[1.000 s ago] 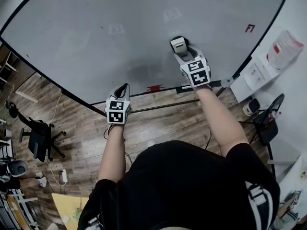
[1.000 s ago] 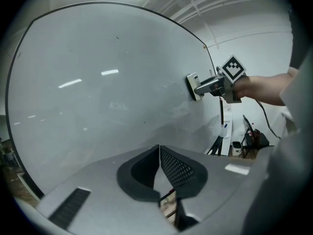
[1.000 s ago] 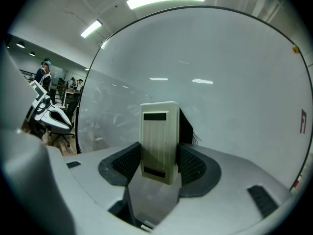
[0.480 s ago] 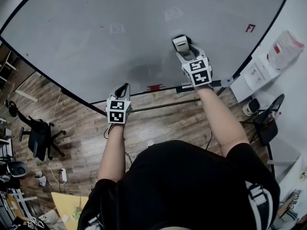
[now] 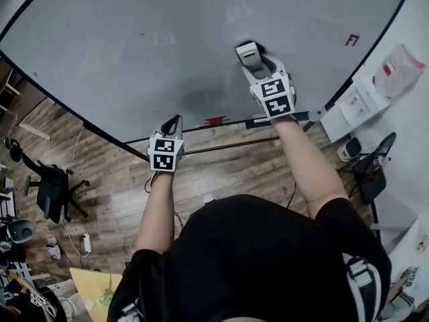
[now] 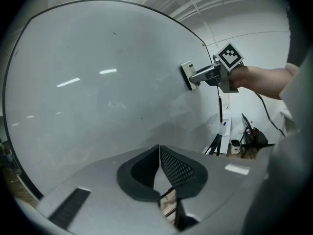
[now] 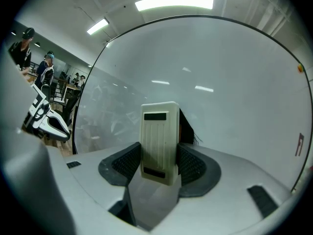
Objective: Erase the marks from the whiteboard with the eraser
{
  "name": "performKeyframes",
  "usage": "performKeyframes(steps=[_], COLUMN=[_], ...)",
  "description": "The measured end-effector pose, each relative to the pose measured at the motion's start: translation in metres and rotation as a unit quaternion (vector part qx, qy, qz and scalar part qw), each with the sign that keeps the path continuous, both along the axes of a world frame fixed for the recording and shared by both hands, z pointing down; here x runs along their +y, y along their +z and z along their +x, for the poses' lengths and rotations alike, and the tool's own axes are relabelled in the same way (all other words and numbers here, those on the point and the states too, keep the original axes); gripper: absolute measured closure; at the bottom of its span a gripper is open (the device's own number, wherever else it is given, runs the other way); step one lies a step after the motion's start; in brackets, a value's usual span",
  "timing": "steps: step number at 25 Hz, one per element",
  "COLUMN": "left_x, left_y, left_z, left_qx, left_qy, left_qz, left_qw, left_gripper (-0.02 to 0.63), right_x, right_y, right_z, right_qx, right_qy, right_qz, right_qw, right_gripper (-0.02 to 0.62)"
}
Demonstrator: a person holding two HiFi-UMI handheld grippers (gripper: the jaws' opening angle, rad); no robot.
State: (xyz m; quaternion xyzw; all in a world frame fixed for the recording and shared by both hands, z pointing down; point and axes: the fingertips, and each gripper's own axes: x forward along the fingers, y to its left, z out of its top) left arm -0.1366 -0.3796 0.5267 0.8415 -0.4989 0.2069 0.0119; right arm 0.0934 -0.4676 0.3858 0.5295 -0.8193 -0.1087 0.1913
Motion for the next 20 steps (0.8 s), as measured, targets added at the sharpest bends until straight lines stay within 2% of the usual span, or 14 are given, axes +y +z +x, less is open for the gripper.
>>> performKeyframes(steps=[5, 12, 20], left_x=[-0.002, -0.007, -0.010], left_y=[0.001, 0.002, 0.003], left_z=[-0.002, -0.002, -0.005], left_qx=[0.000, -0.001, 0.002], left_qy=[0.000, 0.005, 0.006], left_qz=[-0.001, -0.002, -0.003], left_qw=[1.0000, 1.0000, 1.0000], left_gripper=[0.594, 0.594, 0.594], right_x=[-0.002, -0.001, 0.002], right_y=[-0.009, -0.014, -0.031], right_z=[-0.008, -0.019, -0.048], right_qx=[-0.009, 0.004, 0.007], right_qy=[-0.005, -0.010, -0.036], right_qz=[0.003, 0.002, 0.012], right_qw=[1.000, 1.000, 0.999], right_gripper=[0.367, 0.367, 0.367])
